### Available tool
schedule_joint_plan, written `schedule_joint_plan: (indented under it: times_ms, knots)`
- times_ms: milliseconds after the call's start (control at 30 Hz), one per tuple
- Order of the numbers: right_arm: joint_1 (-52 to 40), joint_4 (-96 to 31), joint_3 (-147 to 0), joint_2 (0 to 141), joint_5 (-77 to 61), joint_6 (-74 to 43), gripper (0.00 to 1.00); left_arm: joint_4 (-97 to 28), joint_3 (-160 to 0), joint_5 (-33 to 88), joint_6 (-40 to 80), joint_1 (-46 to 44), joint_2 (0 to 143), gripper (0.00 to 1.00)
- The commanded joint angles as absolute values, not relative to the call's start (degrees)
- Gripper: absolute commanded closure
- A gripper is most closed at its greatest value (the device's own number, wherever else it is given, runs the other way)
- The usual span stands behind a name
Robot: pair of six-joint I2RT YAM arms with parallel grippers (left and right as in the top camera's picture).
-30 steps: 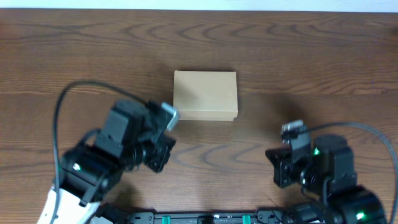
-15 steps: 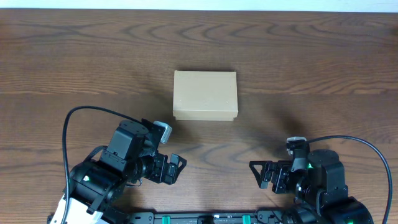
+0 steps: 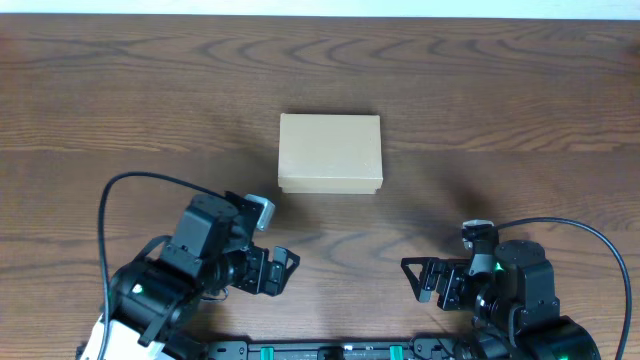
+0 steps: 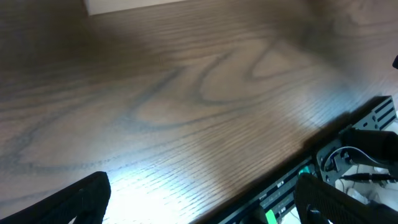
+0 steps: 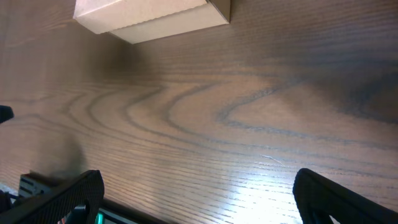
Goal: Pack container
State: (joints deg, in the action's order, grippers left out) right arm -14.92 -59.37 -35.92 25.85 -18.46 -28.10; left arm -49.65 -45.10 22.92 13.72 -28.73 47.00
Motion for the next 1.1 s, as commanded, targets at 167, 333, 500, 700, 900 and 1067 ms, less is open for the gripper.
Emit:
schedule_joint_plan:
  times_ms: [167,333,500,700,900,1067]
  knots:
    - [-15.35,-59.61,-35.79,25.5,-18.87,-28.86,0.01,-35.66,-36.07,17.98,5.72,-14.44,31.35,0.05]
    - [-15.35,-59.61,-35.79,25.5,-18.85,-28.86,0.01,-27.42,-25.58,18.0,5.76,-5.56,21.3,0.05]
    - [-15.35,-59.61,-35.79,25.5,-18.87,-28.86,0.01,-21.47,-17.85,18.02,5.8,1.52,15.53,0.05]
    - [-15.35,-59.61,-35.79,25.5,-18.85,-28.86,0.01,-19.66,-11.75,17.41,5.78,4.75,9.85,0.05]
    - [-15.35,-59.61,-35.79,25.5,-18.85,-28.86,0.01,-15.86,-5.8,17.87,6.46,4.97,5.32,0.05]
    - [-15.35,-59.61,-35.79,25.5,-18.87,-28.86,0.01,-14.83,-4.71,17.3,6.0,4.97,3.4,0.05]
